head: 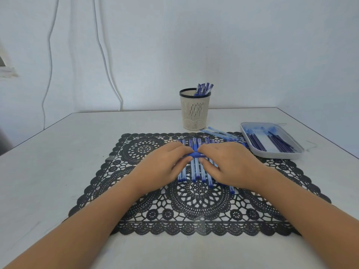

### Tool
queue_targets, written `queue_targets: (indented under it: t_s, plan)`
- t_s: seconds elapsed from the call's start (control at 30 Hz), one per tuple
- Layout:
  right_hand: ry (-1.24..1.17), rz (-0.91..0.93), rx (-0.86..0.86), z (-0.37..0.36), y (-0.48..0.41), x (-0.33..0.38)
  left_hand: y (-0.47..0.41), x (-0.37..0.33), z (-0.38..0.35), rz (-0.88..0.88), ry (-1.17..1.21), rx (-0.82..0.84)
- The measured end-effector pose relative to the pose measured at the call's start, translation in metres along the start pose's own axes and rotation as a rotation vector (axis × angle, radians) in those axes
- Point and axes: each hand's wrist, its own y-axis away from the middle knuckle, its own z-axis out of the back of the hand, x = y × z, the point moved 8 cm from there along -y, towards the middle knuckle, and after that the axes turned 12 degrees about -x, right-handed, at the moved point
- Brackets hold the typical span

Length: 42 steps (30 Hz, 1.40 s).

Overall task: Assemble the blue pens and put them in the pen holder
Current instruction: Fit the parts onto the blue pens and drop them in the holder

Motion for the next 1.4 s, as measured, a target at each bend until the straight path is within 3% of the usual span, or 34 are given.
queue_targets:
  t_s: [0.4, 0.57, 0.63, 0.8, 1.07, 1.4]
  plan:
    - [-0.243, -0.1, 0.026, -0.001, -0.001, -0.008, -0.001, -0.002, 0.004, -0.054, -0.027, -0.001]
    - [-0.127, -0.177, 0.085, -0.002, 0.001, -0.017, 0.0, 0.002, 0.004, -0.073, -0.096, -0.002]
    - [-0.09, -0.238, 0.148, -0.005, 0.005, -0.021, 0.002, 0.01, 0.006, -0.034, -0.126, -0.02]
    - [-0.343, -0.42, 0.167, 0.002, 0.007, -0.02, 0.007, 0.039, 0.011, 0.171, -0.106, -0.084]
    - [-0.392, -0.168, 0.392, -0.013, 0.01, 0.031, 0.008, 0.042, 0.004, 0.215, -0.077, -0.085]
    - [-0.342, -0.144, 0.371, -0.017, 0.011, 0.028, 0.009, 0.04, 0.003, 0.189, -0.063, -0.089]
